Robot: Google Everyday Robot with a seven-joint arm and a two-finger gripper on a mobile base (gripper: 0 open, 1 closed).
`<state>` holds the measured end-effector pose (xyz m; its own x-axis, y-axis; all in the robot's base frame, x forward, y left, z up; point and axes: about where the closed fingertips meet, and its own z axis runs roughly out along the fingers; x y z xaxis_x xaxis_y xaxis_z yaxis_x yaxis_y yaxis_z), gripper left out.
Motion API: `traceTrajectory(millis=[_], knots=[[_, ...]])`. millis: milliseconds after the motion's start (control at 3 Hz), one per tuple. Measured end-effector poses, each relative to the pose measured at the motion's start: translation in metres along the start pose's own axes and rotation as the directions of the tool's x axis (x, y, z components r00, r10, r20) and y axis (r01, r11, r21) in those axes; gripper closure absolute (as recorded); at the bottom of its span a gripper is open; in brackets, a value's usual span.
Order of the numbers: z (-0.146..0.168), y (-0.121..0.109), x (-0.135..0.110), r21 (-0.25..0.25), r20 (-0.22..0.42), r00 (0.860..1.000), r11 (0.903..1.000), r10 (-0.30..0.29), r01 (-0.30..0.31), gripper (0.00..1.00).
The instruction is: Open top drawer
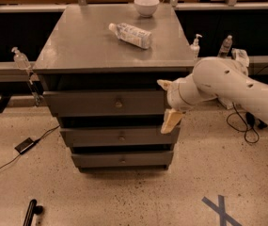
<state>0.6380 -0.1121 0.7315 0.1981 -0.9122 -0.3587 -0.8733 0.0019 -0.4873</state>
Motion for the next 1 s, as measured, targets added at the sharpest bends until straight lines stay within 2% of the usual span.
traceTrajectory(millis=[333,667,1000], knots=[[0.004,-0.017,-0.003,0.081,0.013,1.000,0.9967,-0.004,0.003,0.00],[0.003,-0.017,-0.003,0.082,0.014,1.000,0.9966,-0.004,0.002,0.00],[0.055,-0.017,0.006,0.076,0.004,0.999,0.9964,-0.037,0.037,0.00]])
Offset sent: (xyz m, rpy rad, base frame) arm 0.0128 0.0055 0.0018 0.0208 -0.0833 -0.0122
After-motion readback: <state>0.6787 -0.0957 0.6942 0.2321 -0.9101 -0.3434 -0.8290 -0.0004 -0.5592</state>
